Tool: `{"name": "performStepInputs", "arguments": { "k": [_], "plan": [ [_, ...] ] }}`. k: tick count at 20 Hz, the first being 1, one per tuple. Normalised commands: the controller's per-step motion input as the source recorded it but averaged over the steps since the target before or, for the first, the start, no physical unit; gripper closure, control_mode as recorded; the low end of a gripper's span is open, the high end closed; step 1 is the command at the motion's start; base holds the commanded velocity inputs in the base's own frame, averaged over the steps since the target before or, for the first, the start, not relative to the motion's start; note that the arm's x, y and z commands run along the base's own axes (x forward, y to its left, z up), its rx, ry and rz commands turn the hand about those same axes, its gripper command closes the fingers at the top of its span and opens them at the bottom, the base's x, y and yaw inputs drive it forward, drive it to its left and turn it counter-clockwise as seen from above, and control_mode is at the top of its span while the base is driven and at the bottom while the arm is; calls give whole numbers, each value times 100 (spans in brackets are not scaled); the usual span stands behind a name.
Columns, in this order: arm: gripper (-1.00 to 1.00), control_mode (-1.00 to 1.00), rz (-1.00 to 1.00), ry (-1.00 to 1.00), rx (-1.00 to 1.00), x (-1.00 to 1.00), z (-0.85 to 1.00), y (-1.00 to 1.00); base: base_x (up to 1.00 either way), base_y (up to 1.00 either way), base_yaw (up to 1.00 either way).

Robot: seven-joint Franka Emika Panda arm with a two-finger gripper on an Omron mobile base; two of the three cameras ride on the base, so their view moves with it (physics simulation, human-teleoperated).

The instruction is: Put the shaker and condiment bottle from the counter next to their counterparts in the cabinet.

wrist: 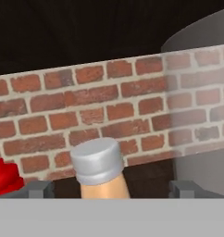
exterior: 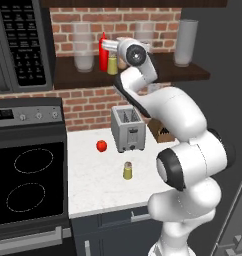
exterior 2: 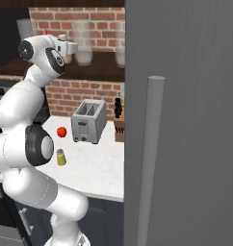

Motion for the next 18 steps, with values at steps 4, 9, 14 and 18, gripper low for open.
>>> {"name": "performStepInputs", "arguments": {
  "k": [4,9,14,18],
  "plan": [
    [-100,-100,-3,-2,0,0,21,0,0,0,0],
    [-100,-100,-5,-3,0,0,29,0,0,0,0],
    [-100,-100,-6,-2,0,-4,32,0,0,0,0],
    [-100,-100,-6,-2,0,-23,31,0,0,0,0]
  ]
}}
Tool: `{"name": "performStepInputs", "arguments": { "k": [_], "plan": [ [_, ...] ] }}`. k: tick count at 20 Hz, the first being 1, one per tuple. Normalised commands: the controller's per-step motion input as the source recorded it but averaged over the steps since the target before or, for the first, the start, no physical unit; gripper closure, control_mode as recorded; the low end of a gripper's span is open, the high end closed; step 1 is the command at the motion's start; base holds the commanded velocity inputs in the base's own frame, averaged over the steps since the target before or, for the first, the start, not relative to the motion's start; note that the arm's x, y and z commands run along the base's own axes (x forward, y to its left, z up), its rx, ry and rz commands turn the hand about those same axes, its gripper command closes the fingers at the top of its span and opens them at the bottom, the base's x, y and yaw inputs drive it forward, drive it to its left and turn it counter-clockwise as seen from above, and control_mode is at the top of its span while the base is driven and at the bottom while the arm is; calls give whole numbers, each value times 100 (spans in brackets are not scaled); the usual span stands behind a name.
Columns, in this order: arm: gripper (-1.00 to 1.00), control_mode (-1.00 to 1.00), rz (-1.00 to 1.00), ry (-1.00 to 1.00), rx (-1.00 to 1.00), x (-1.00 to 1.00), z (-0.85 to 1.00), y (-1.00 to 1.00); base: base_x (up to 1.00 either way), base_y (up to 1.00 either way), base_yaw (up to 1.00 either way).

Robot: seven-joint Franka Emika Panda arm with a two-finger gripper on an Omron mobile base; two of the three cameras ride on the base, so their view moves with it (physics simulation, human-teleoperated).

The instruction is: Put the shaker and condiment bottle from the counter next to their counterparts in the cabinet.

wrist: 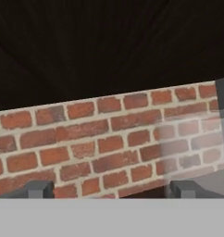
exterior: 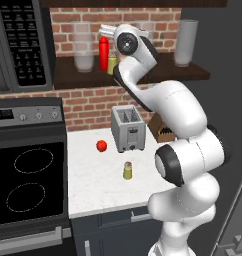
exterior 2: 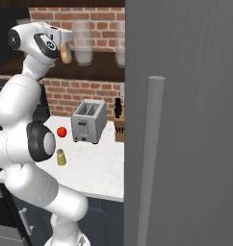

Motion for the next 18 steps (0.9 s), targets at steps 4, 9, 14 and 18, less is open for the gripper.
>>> {"name": "performStepInputs", "arguments": {
  "k": [4,9,14,18],
  "plan": [
    [-100,-100,-8,-3,0,-66,20,-1,0,0,0],
    [-100,-100,-10,-6,0,-77,26,-8,0,0,0],
    [-100,-100,-11,-6,0,-75,22,-13,0,0,0],
    [-100,-100,-12,-2,0,-75,11,-19,0,0,0]
  ]
}}
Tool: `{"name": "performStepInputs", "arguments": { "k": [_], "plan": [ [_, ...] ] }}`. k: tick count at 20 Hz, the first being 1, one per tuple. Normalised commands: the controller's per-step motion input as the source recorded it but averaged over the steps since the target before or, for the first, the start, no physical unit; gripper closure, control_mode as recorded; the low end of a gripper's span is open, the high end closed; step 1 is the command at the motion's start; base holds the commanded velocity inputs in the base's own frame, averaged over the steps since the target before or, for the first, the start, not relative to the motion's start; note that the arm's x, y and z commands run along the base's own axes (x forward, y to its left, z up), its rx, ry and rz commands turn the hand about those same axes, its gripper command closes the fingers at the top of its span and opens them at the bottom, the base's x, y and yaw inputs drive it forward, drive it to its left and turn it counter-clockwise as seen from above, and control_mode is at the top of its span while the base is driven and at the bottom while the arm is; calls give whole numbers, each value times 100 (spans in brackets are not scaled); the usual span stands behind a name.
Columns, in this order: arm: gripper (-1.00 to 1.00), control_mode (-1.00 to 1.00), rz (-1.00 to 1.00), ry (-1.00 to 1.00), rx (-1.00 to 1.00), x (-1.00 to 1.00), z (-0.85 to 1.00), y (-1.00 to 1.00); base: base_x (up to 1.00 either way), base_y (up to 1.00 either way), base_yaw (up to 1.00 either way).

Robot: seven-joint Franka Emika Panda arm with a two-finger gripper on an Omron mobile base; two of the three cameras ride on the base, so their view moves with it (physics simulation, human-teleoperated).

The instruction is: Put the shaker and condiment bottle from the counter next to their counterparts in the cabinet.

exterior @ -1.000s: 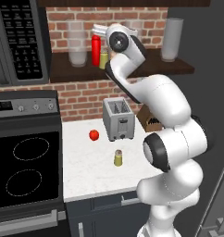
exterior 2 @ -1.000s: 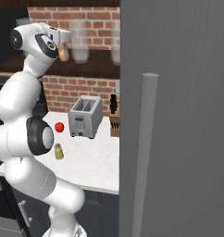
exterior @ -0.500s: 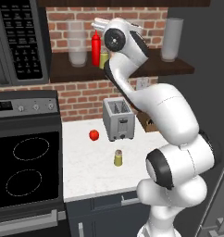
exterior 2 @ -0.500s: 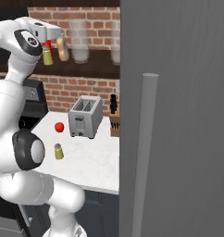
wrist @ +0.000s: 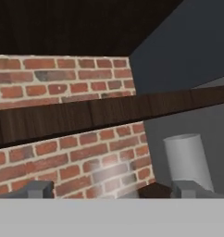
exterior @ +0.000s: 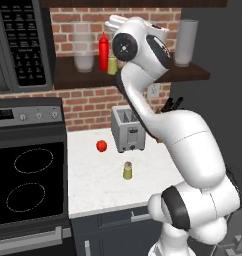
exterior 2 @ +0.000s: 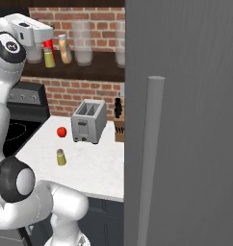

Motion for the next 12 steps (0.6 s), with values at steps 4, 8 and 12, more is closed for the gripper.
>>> {"name": "performStepInputs", "arguments": {
  "k": [4,8,12],
  "plan": [
    [-100,-100,-10,0,0,-78,0,-16,0,0,0],
    [-100,-100,-9,0,0,-85,0,-14,0,0,0],
    [-100,-100,-9,0,0,-93,0,-20,0,0,0]
  ]
}}
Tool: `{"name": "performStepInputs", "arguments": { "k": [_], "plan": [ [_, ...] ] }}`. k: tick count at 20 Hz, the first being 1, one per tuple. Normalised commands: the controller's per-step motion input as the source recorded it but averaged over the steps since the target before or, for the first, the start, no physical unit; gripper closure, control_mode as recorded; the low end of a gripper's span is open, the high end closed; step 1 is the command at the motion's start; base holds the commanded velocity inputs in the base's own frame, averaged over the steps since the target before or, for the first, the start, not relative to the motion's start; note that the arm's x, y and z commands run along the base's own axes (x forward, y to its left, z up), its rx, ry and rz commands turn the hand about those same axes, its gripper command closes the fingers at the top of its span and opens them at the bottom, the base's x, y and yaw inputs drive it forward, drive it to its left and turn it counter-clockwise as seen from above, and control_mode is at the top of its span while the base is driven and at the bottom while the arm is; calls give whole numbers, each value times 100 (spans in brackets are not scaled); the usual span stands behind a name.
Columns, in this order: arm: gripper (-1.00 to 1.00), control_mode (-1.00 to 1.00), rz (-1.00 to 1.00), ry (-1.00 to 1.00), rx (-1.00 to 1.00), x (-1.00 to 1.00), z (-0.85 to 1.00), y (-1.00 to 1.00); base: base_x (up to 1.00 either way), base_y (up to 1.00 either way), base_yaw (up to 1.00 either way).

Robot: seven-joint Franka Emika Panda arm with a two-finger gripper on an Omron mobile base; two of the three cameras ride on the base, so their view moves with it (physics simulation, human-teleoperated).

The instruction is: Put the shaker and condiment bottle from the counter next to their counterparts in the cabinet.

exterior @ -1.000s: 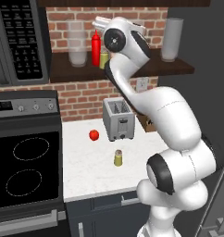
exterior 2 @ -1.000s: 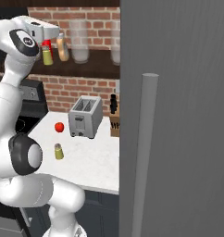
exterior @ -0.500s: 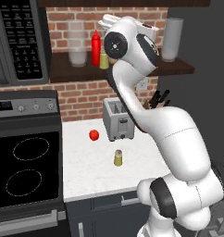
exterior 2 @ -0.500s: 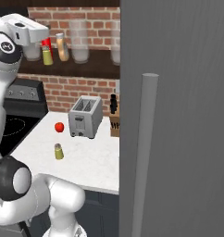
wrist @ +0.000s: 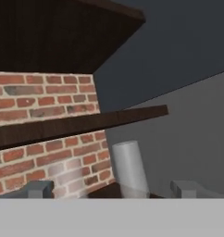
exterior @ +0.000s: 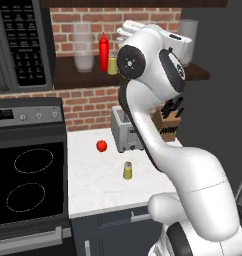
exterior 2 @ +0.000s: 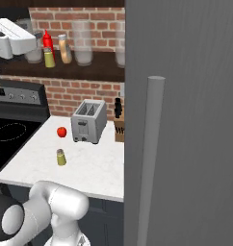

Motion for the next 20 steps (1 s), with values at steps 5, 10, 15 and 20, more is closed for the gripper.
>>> {"name": "performStepInputs", "arguments": {
  "k": [5,10,15,20],
  "plan": [
    [-100,-100,-8,0,0,-96,0,-21,0,0,0],
    [-100,-100,-6,1,0,-98,0,-26,0,0,0],
    [-100,-100,0,2,0,-94,0,-31,0,0,0],
    [-100,-100,6,4,0,-81,0,-20,0,0,0]
  ]
}}
